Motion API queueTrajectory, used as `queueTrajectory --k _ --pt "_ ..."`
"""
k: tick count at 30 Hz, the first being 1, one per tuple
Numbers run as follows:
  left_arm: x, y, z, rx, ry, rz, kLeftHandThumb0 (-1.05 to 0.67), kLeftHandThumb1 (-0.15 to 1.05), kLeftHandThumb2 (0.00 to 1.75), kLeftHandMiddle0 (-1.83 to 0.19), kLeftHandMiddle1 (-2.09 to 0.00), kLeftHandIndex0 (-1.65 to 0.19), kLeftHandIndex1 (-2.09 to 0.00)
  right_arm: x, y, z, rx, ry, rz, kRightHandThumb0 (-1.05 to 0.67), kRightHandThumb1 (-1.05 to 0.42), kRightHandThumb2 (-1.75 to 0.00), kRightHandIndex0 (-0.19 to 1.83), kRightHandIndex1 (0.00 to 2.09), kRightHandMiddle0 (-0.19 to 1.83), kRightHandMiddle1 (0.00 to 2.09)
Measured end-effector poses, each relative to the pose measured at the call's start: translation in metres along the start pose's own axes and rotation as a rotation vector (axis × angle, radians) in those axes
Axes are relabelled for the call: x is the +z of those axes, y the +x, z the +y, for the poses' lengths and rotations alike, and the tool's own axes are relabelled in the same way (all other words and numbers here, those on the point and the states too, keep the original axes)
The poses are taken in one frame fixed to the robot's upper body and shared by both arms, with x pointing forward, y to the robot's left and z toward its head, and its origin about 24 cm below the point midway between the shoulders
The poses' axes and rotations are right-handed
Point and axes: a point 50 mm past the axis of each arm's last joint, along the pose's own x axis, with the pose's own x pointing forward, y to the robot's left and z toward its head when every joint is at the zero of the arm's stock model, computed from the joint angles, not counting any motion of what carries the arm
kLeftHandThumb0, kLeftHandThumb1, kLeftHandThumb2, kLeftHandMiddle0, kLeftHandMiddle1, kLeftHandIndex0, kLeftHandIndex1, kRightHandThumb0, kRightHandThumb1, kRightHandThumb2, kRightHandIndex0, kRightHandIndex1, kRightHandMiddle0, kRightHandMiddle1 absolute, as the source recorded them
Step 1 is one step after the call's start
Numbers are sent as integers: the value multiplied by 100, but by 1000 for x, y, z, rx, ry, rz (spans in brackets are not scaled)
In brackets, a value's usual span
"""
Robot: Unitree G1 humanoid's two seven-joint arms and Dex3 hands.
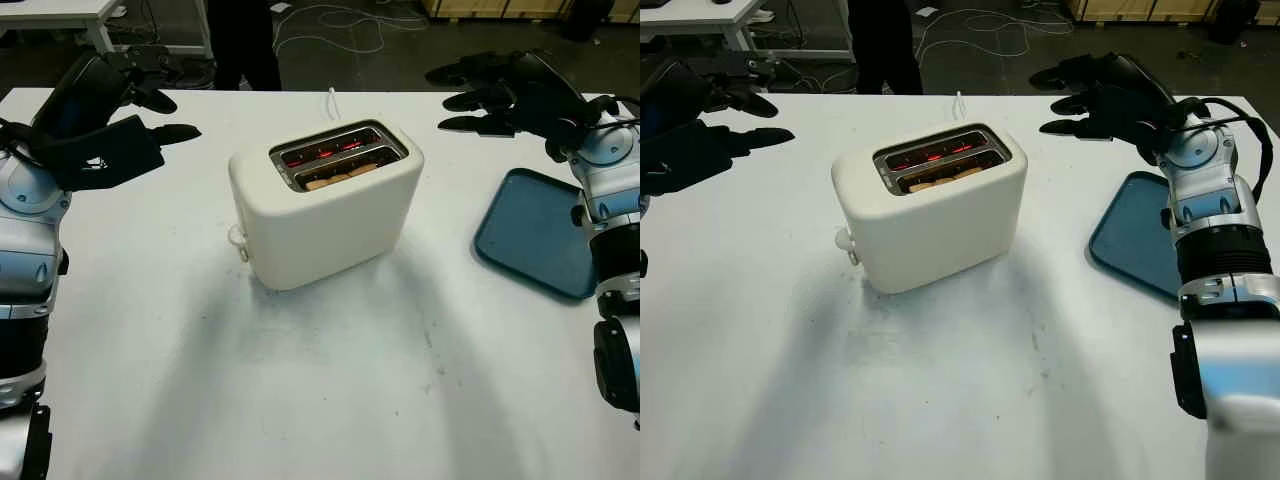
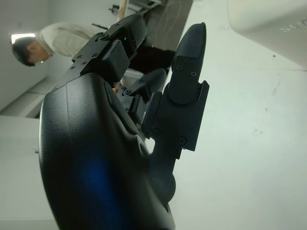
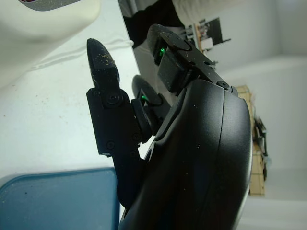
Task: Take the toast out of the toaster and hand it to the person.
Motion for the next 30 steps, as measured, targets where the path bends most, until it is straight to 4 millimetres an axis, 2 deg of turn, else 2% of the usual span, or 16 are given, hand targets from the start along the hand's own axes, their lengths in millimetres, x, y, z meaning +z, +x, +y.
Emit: queueTrajectory --k 11,15,30 --pt "0 0 0 0 0 0 -47 90 0 -45 -79 -56 -29 0 0 1 2 -4 1 -44 -87 0 74 1 66 0" --pt "0 0 0 1 0 2 -48 90 0 -45 -79 -57 -29 -1 1 2 10 -14 7 -51 -88 0 75 2 67 1" --pt "-3 -2 -2 -5 0 11 -49 90 0 -45 -78 -57 -28 -1 1 3 17 -27 10 -49 -88 0 75 1 67 0"
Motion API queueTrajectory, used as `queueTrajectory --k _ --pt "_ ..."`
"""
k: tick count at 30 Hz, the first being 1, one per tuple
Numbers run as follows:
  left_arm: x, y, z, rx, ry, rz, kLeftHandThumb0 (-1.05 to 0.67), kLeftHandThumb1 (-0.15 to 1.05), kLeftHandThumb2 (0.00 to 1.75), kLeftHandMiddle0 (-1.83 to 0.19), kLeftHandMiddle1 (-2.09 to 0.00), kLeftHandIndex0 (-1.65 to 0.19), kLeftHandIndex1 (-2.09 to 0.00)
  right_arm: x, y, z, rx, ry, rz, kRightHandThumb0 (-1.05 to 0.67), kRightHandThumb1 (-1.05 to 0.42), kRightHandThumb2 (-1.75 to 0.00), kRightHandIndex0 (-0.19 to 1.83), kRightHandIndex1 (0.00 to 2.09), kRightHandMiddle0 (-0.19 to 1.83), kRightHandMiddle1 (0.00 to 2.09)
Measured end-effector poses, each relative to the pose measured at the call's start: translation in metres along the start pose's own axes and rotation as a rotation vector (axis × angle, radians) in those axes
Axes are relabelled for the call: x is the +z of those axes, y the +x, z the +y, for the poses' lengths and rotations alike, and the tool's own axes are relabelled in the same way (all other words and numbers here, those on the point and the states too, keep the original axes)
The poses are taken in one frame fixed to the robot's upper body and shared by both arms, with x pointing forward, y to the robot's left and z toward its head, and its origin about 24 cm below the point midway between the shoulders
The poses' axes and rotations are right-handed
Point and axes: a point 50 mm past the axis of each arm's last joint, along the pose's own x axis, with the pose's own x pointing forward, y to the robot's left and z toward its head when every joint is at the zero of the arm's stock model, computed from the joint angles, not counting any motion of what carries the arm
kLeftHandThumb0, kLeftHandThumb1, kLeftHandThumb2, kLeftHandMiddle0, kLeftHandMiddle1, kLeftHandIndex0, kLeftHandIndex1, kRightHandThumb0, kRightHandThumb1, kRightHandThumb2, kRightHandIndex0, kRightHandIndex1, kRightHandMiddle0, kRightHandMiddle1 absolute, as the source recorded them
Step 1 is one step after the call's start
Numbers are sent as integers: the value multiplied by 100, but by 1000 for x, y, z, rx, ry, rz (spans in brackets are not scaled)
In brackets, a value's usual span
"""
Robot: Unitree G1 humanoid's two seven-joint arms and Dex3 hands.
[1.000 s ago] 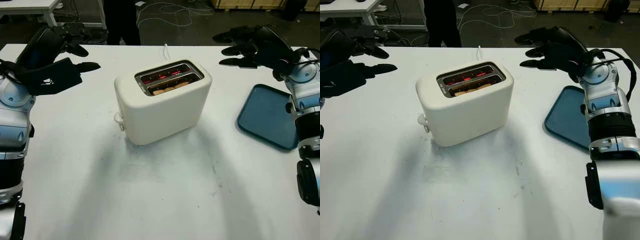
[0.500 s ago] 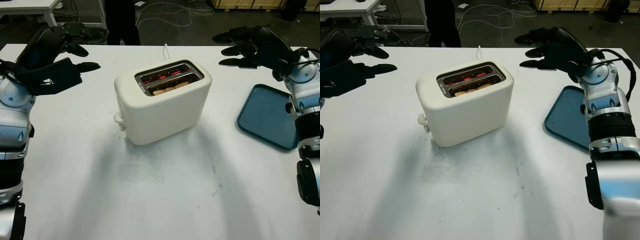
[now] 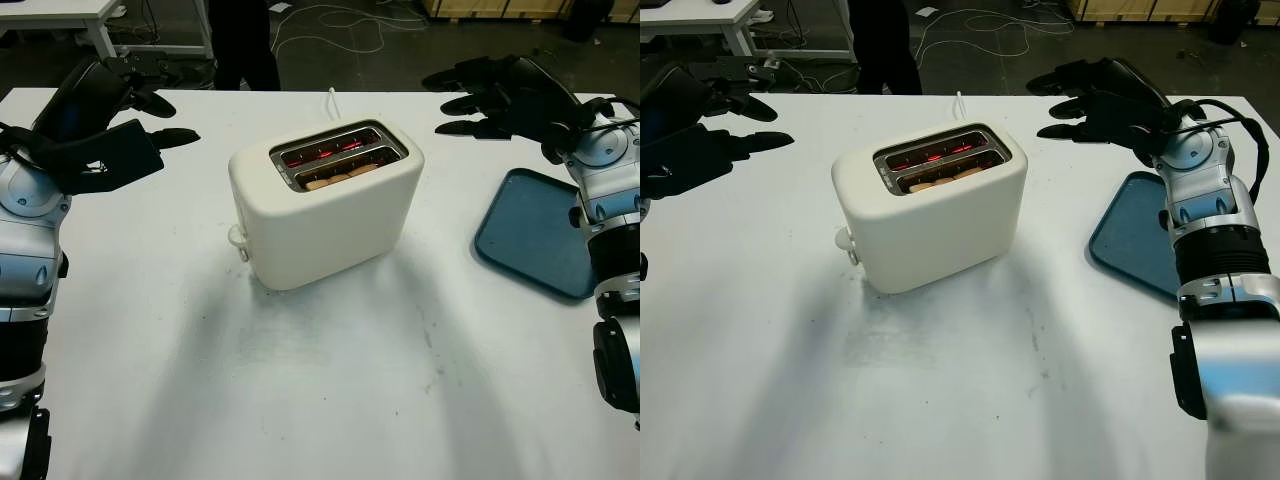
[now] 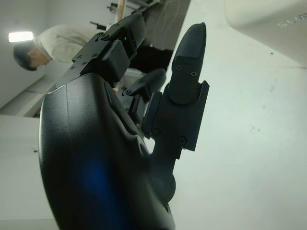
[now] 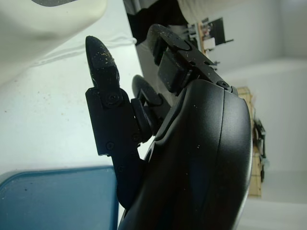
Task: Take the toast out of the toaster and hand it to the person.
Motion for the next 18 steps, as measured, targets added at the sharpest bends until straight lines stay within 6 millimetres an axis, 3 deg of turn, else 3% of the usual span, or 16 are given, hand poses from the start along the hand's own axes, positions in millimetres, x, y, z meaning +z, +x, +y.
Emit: queueTrajectory --k 18 --pt "0 0 0 0 -1 0 -45 89 0 -46 -78 -57 -27 -1 0 0 1 2 4 -48 -87 0 74 0 67 0"
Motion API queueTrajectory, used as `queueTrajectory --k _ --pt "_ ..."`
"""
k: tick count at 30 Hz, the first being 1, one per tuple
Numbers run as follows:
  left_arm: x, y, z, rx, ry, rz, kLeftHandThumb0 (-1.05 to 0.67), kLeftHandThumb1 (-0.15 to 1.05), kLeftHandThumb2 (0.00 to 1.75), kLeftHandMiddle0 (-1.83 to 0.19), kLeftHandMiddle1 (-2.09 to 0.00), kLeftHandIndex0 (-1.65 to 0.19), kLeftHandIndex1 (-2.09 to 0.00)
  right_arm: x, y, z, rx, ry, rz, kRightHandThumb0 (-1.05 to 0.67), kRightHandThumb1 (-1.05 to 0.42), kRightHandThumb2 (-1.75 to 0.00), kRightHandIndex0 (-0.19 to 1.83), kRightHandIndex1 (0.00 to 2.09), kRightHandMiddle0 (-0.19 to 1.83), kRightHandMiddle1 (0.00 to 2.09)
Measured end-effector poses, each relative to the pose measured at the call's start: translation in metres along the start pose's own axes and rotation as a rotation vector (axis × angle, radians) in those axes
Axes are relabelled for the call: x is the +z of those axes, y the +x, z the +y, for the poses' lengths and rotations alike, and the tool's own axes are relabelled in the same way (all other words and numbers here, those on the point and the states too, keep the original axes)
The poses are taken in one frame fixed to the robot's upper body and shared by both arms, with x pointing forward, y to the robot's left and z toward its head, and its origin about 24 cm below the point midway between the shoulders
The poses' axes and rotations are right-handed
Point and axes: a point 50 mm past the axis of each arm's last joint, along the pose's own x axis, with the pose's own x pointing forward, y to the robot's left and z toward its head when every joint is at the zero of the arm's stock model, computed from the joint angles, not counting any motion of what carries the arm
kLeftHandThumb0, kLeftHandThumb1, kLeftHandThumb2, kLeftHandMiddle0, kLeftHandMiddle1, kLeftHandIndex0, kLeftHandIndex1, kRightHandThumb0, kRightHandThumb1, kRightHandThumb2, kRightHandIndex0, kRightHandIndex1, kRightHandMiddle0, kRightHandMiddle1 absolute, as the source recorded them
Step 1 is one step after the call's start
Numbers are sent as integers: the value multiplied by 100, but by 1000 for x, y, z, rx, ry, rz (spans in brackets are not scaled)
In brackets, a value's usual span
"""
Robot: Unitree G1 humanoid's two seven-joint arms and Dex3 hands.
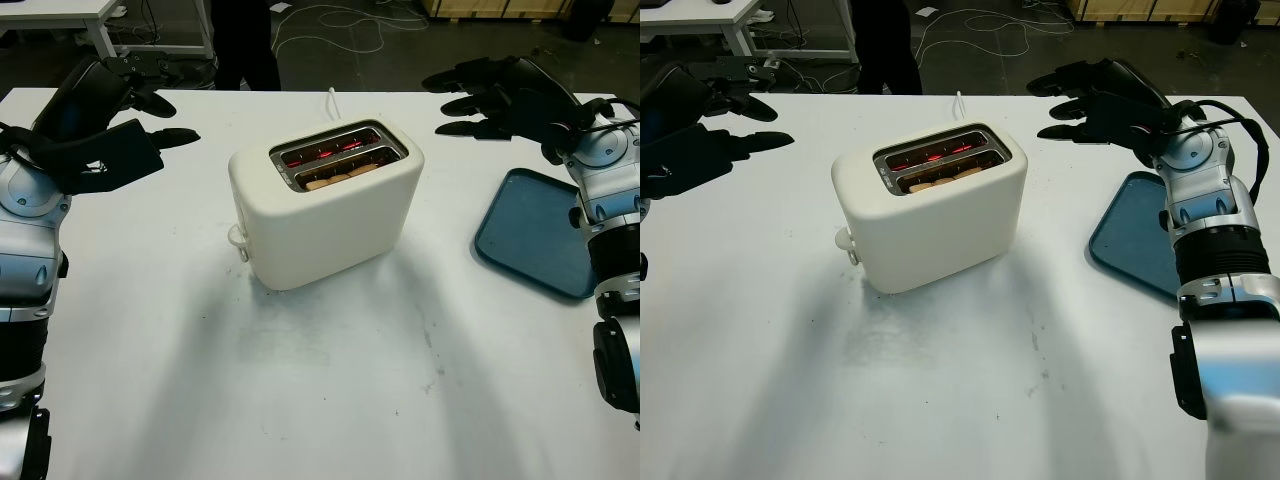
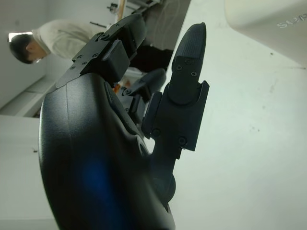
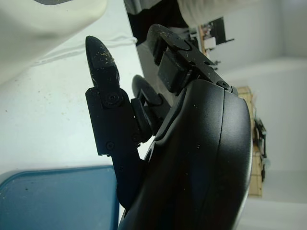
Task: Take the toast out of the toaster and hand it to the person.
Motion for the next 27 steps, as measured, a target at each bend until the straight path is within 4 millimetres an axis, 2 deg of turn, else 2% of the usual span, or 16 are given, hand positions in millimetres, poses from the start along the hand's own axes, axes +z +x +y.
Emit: queueTrajectory --k 27 --pt "1 0 0 -1 -2 6 -40 89 0 -45 -77 -57 -25 0 0 0 0 -1 -1 -48 -87 0 75 0 67 0"
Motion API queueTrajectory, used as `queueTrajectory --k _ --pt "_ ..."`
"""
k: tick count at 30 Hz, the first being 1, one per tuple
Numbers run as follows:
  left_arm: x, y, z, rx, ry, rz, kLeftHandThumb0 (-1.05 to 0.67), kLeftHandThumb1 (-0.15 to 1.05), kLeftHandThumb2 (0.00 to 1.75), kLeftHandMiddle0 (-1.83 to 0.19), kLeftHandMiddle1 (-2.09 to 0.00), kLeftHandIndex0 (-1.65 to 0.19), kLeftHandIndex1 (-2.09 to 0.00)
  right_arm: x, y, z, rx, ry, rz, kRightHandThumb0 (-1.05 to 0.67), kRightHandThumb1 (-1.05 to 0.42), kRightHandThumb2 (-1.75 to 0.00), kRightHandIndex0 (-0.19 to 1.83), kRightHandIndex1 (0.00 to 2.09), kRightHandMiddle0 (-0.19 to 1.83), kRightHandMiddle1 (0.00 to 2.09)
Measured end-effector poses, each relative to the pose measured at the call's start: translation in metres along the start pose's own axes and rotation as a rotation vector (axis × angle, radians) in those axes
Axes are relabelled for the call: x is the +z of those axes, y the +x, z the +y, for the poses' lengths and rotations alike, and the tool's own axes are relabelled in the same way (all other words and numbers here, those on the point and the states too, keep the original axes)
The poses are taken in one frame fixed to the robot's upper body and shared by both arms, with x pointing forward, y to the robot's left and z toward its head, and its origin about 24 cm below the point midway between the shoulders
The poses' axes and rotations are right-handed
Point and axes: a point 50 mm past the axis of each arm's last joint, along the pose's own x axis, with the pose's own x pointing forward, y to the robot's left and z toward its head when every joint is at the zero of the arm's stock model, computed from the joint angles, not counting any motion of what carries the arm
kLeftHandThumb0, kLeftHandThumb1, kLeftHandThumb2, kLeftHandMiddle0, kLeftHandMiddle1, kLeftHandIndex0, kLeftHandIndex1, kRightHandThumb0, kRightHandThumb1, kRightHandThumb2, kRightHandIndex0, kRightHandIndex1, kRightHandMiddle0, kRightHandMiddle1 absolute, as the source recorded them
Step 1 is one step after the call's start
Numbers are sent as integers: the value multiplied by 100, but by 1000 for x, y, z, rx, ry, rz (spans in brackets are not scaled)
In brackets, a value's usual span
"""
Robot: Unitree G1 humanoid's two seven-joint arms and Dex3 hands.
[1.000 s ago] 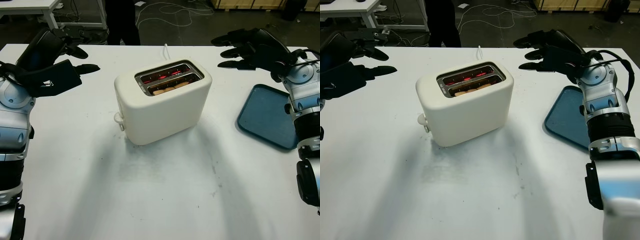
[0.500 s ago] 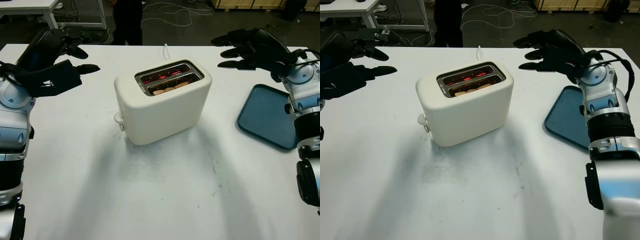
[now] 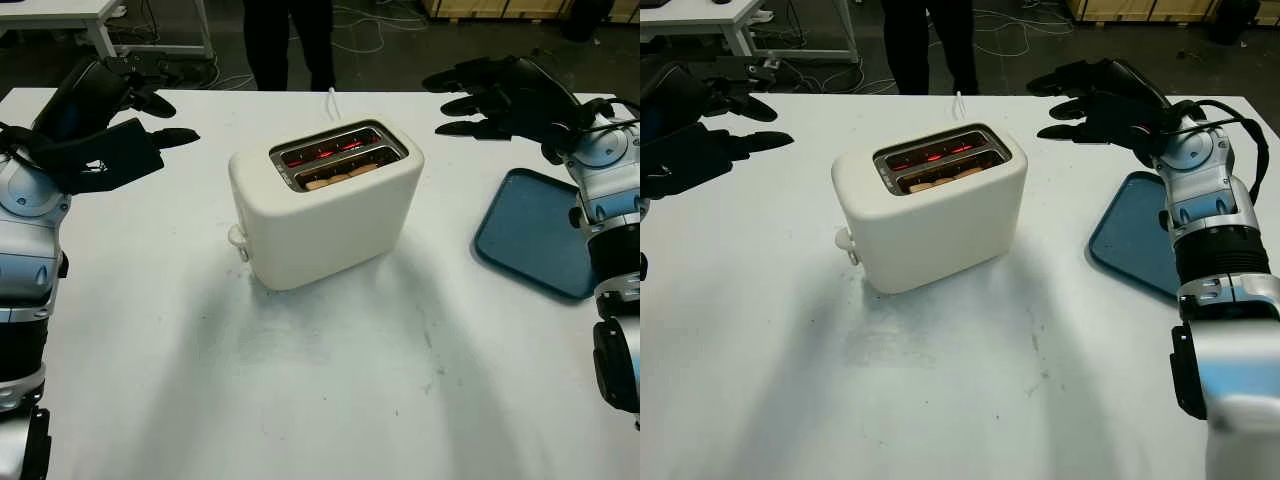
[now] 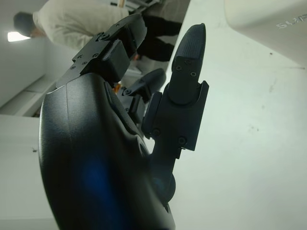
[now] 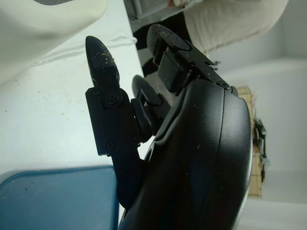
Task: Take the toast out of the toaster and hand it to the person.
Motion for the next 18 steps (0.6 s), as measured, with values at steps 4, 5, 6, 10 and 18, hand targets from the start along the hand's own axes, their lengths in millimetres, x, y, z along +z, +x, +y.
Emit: queueTrajectory --k 4,5,6,10,18 --pt "0 0 0 -2 0 0 -41 88 0 -46 -77 -58 -25 0 0 0 1 0 0 -45 -87 0 74 0 66 0" --pt "0 0 0 -2 0 0 -40 88 0 -46 -77 -58 -25 0 0 0 1 -1 0 -45 -87 0 74 0 66 0" --pt "0 0 0 -2 0 0 -40 88 0 -46 -77 -58 -25 0 0 0 1 -1 0 -45 -87 0 74 0 66 0" --pt "0 0 0 -1 1 0 -40 88 0 -46 -77 -59 -25 0 0 0 2 -1 1 -43 -87 0 74 0 67 0" --pt "0 0 0 -1 -1 3 -39 88 0 -46 -76 -59 -24 -1 0 0 4 0 4 -45 -87 0 75 1 68 1"
